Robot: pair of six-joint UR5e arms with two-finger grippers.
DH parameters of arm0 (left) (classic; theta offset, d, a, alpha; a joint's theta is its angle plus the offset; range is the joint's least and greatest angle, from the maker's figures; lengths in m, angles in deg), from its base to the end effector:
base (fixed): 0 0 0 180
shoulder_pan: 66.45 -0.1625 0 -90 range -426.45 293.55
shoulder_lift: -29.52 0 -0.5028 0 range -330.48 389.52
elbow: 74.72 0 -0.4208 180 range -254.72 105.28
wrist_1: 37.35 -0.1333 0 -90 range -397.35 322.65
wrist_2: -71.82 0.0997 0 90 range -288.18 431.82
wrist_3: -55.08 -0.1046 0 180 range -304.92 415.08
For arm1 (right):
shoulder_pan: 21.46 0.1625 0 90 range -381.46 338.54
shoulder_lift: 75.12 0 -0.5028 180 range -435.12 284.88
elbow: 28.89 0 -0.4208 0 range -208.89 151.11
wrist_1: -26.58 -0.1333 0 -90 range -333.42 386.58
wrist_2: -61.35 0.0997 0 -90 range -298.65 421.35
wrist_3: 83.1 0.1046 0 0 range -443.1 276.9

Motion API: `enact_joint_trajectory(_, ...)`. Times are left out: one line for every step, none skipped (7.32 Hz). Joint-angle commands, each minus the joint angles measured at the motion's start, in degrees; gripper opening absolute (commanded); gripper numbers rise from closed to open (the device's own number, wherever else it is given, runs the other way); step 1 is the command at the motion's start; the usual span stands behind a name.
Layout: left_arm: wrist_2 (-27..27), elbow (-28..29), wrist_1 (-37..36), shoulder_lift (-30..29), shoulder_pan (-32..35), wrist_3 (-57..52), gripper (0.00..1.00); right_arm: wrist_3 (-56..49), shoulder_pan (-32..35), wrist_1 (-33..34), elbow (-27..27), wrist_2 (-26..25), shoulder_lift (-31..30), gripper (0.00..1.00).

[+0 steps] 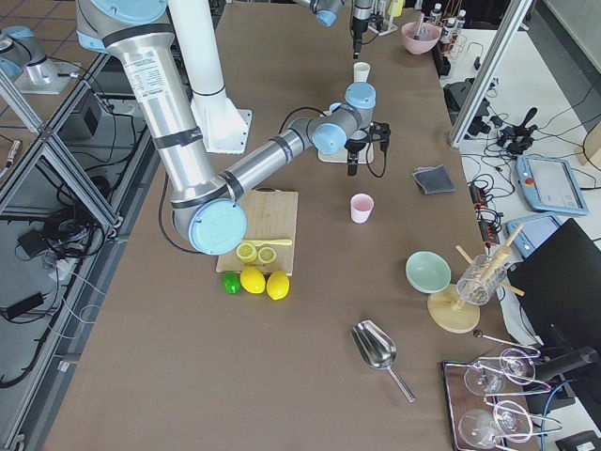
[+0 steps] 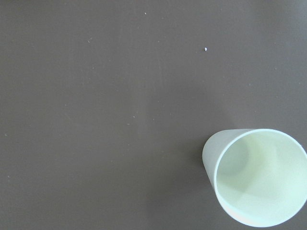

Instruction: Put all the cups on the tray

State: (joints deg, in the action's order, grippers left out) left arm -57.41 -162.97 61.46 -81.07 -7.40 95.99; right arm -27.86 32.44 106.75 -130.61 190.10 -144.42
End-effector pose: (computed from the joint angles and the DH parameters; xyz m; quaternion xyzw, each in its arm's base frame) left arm 0.3029 -0.6357 0.5228 -0.0090 0.3960 0.0005 0.9182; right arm -0.3350 -0.5745 0.4006 0.0162 -0.4595 0.0284 0.8876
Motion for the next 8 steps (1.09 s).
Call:
enact_joint_trajectory(1.0,2.63,2.87,-0.41,-0.78,0.23,0.98,-0.31,0.15,-0.01,0.47,-0.6,-0.05,1.0)
enact_joint_trajectory(1.0,4.64,4.1,-1.46,-0.78,0.23,0.98,-0.31,0.15,-0.01,0.47,-0.7,-0.05,1.0)
enact_joint_trajectory(1.0,5.45,4.11,-2.08,-0.78,0.31,0.98,-0.31,0.06,-0.01,0.38,-0.61,-0.05,1.0)
enact_joint_trajectory(0.91,5.54,4.11,-2.17,-0.78,0.31,0.98,-0.31,0.15,-0.01,0.38,-0.52,-0.05,1.0)
enact_joint_trajectory(0.91,5.63,4.11,-2.26,-1.39,0.58,0.98,-0.31,0.15,-0.01,0.47,-0.52,-0.22,1.0)
enact_joint_trajectory(0.91,6.15,4.98,-2.34,-1.91,1.27,0.98,-0.31,0.15,-0.01,0.47,-0.61,-0.31,1.0)
enact_joint_trajectory(0.91,7.72,7.16,-3.04,-2.09,2.67,0.98,-0.31,0.15,-0.1,0.47,-0.52,-0.4,1.0)
enact_joint_trajectory(0.91,7.74,7.45,-3.31,-2.18,3.3,0.98,-0.31,0.15,-0.01,0.38,-0.35,-0.31,1.0)
